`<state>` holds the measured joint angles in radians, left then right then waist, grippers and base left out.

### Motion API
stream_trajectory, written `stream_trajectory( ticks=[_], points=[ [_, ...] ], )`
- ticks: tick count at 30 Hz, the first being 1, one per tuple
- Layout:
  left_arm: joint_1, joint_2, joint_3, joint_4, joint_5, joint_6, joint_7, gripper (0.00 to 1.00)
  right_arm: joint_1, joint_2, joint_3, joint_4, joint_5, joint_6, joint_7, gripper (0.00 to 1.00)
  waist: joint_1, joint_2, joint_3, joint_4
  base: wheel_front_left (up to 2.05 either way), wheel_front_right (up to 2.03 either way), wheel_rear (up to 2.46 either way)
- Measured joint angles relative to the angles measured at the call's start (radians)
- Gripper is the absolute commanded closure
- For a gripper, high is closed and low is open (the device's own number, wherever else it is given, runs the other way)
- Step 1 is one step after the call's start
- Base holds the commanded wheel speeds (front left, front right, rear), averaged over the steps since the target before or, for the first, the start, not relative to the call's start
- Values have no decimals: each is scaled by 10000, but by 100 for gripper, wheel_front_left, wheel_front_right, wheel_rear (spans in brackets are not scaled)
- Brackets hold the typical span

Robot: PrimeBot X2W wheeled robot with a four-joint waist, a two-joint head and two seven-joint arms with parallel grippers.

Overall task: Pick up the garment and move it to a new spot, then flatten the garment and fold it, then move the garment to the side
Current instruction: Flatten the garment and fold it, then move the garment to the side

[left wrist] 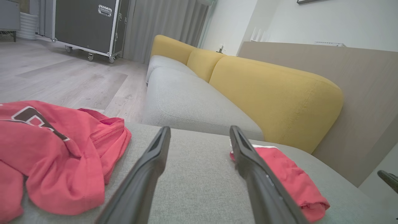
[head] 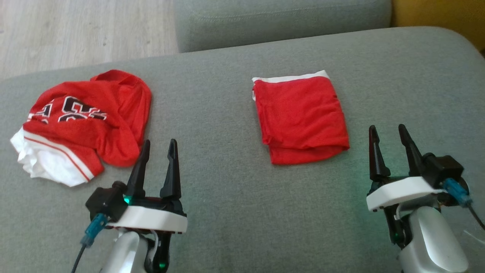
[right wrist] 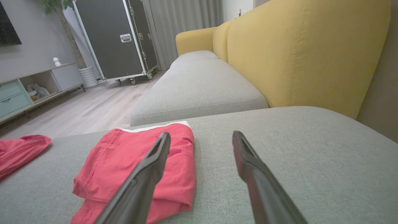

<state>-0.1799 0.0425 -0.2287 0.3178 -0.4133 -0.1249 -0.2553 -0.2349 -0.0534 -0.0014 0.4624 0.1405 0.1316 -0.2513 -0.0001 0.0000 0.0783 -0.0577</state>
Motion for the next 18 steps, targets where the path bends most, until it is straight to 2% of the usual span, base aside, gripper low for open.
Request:
stream_trajectory(
  ticks=[5, 10, 18],
  points=[
    [-41, 0, -142, -21, 15, 0, 0, 0, -404, 10, -67, 677, -474, 0, 65, 0, 0, 0, 339, 242, 0, 0, 0],
    [-572, 0, -437, -79, 13, 0, 0, 0, -1790, 8, -293, 1551, -654, 0, 631, 0, 3, 0, 945, 601, 0, 0, 0],
    [-1153, -4, -894, -84, -105, 0, 0, 0, -3502, 4, -1014, 3827, -255, 0, 1814, 0, 3, 0, 1704, 1405, 0, 0, 0]
  ],
)
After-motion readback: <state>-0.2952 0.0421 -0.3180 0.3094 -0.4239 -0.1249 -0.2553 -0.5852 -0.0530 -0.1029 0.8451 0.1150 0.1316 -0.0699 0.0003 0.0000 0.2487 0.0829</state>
